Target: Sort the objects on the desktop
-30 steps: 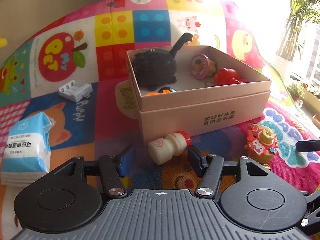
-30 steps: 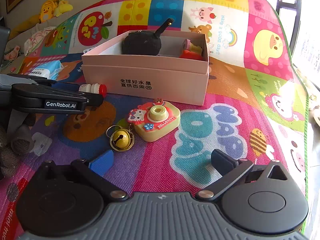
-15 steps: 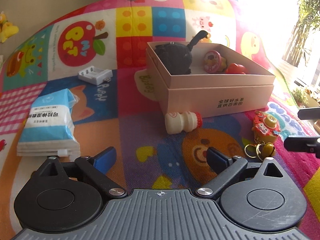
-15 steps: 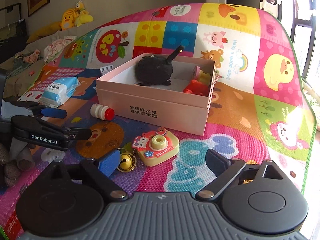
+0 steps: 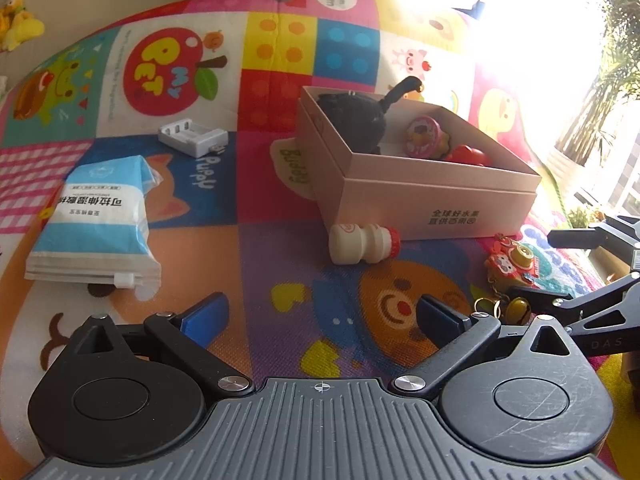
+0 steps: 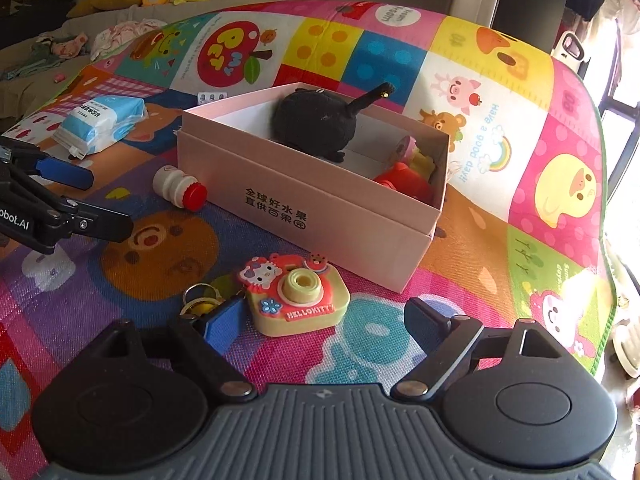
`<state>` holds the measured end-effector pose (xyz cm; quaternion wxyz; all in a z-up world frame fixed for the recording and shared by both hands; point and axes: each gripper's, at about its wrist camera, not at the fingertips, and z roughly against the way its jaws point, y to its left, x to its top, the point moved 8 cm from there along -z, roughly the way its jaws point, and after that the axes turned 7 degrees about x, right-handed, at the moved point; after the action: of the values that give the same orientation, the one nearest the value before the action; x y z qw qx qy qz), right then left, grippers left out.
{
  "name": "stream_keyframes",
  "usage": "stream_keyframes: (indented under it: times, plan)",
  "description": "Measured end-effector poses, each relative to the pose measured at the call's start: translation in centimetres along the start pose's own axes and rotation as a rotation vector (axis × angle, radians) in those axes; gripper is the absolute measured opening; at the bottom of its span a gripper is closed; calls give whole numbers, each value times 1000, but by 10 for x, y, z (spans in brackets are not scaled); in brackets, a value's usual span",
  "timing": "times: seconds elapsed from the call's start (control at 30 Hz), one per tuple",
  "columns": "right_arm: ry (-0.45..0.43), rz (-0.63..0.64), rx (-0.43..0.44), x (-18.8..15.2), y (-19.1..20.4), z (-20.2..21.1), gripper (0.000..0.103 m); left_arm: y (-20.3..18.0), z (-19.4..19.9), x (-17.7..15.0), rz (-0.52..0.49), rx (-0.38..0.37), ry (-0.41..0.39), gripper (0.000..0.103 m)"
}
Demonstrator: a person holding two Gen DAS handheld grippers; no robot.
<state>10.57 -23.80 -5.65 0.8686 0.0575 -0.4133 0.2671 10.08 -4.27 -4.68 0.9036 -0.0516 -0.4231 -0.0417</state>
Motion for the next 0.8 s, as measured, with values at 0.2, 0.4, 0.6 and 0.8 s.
stream_keyframes:
  times: [0.2,0.4,0.6,0.8]
  plan:
    - [43,-121,137,7,-3,-10,63,0,-1,1,-3,10,2,103]
    - [32,-158,125,-4,7,11,58,-18,-6,14,-32,23,-18,103]
    - [36,-173,129,-18,15,33,58,-38,-32,31,-90,84,0,74]
    - [34,-176,123,-22,20,50,58,-37,-37,32,-113,112,10,53]
